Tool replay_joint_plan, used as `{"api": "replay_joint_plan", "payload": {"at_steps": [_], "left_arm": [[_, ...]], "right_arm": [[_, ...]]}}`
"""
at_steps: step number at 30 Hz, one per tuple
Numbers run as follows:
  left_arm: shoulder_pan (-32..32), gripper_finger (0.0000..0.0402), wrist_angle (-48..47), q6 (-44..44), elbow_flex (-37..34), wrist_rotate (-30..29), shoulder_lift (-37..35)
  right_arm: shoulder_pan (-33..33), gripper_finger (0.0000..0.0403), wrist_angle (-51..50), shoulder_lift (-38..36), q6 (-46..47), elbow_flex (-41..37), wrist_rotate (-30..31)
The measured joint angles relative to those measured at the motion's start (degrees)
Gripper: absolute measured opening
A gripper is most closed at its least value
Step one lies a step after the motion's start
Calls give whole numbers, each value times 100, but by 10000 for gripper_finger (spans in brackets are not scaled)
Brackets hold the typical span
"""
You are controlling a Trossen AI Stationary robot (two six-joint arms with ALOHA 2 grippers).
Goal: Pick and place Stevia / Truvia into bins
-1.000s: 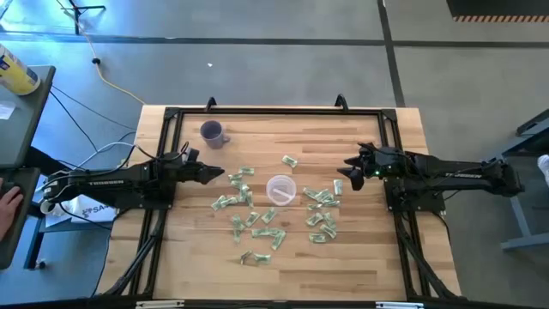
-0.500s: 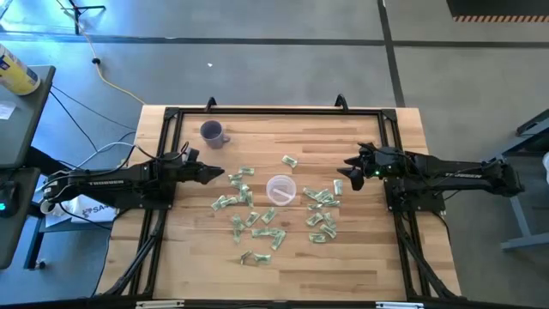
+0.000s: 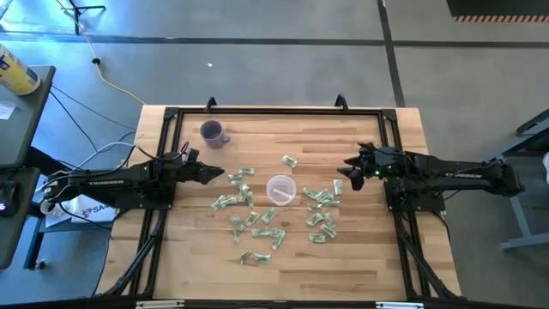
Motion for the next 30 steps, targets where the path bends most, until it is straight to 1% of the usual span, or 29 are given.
{"api": "replay_joint_plan", "payload": {"at_steps": [18,21,25,26,28,30], "left_arm": [[1,262,51,-8,0,0,0],[0,262,63,-47,0,72,-1],[-1,262,131,-795,0,397,-1],[-1,262,159,-861,0,397,-3],[-1,262,229,-874,0,320,-3],[-1,262,312,-880,0,-70,-3]], "right_arm": [[-2,248,0,0,0,0,0],[-1,248,-1,0,0,0,1],[0,248,-2,0,0,0,1],[0,248,-2,0,-1,0,1],[0,248,-2,0,0,0,2],[-2,248,-2,-2,0,0,0]]}}
